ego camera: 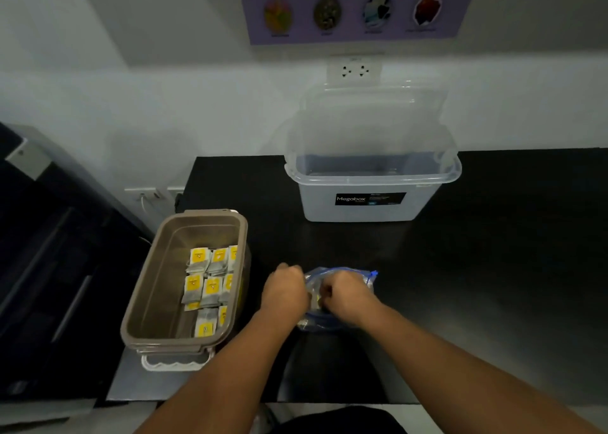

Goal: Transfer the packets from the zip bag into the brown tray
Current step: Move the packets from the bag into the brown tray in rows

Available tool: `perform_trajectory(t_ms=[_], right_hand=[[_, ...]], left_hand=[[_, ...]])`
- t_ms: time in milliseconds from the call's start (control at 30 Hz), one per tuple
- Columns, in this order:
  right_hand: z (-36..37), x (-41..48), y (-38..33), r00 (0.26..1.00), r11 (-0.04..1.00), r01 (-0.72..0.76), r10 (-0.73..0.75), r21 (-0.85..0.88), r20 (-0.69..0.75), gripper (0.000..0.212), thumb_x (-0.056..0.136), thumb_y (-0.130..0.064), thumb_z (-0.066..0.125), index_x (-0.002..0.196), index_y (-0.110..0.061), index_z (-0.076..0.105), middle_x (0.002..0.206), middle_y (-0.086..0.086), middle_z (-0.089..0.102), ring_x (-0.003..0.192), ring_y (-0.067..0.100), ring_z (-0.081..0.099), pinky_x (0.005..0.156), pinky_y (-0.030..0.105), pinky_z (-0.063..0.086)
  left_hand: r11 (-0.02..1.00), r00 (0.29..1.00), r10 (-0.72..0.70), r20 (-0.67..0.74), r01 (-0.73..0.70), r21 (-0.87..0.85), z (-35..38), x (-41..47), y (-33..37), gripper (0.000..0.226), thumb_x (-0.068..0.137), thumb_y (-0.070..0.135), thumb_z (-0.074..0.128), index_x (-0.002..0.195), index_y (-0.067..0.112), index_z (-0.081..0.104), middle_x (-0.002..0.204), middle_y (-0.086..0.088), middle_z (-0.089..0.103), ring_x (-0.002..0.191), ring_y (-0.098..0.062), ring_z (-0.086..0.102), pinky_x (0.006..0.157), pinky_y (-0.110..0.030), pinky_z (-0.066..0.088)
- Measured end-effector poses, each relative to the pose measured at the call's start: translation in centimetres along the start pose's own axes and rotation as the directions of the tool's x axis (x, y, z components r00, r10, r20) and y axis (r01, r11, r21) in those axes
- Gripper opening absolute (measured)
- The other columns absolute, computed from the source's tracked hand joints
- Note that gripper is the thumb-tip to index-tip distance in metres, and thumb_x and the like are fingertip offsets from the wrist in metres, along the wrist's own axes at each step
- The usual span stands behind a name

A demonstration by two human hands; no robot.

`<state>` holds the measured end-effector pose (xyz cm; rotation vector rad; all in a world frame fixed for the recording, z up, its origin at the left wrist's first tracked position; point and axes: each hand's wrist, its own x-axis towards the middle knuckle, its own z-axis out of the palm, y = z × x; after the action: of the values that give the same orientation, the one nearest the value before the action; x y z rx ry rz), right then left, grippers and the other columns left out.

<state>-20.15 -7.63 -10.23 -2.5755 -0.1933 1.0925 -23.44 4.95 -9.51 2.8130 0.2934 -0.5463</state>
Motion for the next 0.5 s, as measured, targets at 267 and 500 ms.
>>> perform_trajectory(t_ms=[267,500], right_hand=[[2.2,0.1,1.1,0.988,0.998,0.037,-0.027,0.059,-0.151,0.024,0.092,-0.024,0.072,0.116,-0.025,0.074,0.112,0.002,0.072,0.105,0.021,0.066,0.096,0.036,0.054],[1.3,1.0,0.0,0.983,0.987,-0.122,0.134,0.101,-0.128,0.026,0.093,-0.024,0.072,0.117,-0.013,0.073,0.114,0.005,0.071,0.106,0.022,0.068,0.095,0.034,0.055]], left_hand=[[0.975,0.994,-0.072,-0.079,0.054,-0.216,0.8,-0.3,-0.5,0.012,0.086,0.022,0.071,0.097,0.021,0.072,0.102,0.0,0.062,0.085,-0.012,0.063,0.078,-0.028,0.056],[0.944,0.99,-0.094,-0.102,0.056,-0.325,0.8,-0.4,-0.5,0.017,0.085,0.02,0.068,0.075,0.029,0.058,0.091,0.002,0.064,0.071,-0.007,0.058,0.058,-0.016,0.042]])
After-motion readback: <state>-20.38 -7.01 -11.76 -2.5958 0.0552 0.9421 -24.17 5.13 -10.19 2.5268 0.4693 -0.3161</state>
